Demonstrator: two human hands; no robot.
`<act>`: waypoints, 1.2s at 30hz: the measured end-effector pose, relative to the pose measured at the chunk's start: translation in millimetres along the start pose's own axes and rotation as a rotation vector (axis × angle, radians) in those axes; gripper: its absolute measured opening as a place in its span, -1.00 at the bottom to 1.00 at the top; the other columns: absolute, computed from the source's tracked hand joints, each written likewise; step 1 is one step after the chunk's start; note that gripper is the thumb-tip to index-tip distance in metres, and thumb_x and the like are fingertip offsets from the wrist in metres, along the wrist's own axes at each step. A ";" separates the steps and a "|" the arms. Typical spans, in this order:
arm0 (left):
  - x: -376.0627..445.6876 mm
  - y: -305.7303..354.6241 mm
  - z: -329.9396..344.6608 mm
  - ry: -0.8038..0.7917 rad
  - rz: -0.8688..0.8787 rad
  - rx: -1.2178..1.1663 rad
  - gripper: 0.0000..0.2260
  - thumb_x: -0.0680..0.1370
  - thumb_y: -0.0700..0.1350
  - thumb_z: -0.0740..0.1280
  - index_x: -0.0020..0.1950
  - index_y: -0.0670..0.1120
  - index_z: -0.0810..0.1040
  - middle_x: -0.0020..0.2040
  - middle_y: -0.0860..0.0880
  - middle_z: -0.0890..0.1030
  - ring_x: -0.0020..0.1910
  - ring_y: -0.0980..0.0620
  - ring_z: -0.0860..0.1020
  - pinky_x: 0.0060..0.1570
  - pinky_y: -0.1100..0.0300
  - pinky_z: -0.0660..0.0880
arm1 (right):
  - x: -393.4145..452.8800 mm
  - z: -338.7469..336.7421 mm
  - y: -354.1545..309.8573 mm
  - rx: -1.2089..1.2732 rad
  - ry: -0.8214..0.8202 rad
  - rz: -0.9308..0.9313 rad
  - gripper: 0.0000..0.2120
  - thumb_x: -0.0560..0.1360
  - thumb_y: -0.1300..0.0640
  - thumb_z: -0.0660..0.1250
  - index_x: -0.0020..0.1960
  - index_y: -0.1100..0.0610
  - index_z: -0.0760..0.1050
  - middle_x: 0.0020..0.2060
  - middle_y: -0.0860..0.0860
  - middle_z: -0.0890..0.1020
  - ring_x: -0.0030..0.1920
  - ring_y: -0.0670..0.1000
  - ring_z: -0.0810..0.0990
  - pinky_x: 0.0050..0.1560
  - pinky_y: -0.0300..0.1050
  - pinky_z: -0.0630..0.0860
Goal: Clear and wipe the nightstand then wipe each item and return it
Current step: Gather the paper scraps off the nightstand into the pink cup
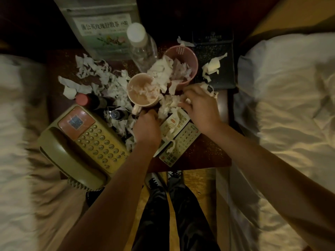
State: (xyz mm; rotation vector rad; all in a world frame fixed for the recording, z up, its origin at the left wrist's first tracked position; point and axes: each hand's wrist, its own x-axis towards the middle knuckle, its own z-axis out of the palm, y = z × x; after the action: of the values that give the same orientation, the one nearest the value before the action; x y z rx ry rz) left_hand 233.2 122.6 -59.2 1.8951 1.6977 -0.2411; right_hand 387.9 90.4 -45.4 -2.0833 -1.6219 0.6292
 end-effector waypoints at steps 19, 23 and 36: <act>-25.7 3.2 -16.6 0.124 -0.179 -0.652 -0.95 0.56 -0.22 0.26 -0.01 -0.16 0.49 -0.12 -0.12 0.61 -0.16 -0.09 0.59 -0.19 0.08 0.51 | -15.0 5.9 -21.5 0.250 0.005 0.426 -0.75 0.51 0.21 0.35 0.17 0.21 0.53 -0.12 0.05 0.59 -0.15 -0.06 0.49 -0.23 -0.40 0.25; -44.8 -1.3 -23.2 0.134 -0.142 -0.710 -0.75 0.58 -0.27 0.19 0.20 -0.09 0.52 -0.21 0.04 0.55 -0.30 -0.02 0.57 -0.32 0.19 0.51 | -23.9 2.3 -30.4 0.218 -0.068 0.442 -0.82 0.53 0.18 0.32 0.08 0.24 0.57 0.01 0.11 0.52 -0.08 -0.04 0.45 -0.27 -0.52 0.24; -59.6 -40.8 -33.5 0.178 -0.100 -0.474 -0.70 0.44 -0.22 0.41 0.17 -0.17 0.55 0.08 -0.09 0.45 -0.01 0.01 0.44 -0.13 0.40 0.27 | 22.6 44.2 -48.3 -0.294 -0.334 0.195 -0.82 0.53 0.25 0.28 0.09 0.27 0.56 0.15 0.23 0.50 0.11 0.24 0.53 0.03 0.01 0.47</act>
State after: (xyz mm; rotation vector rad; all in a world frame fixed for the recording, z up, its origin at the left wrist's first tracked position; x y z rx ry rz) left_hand 175.8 90.5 -14.4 1.5166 1.7747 0.2798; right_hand 329.1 125.8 -55.1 -2.4781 -1.7929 0.8901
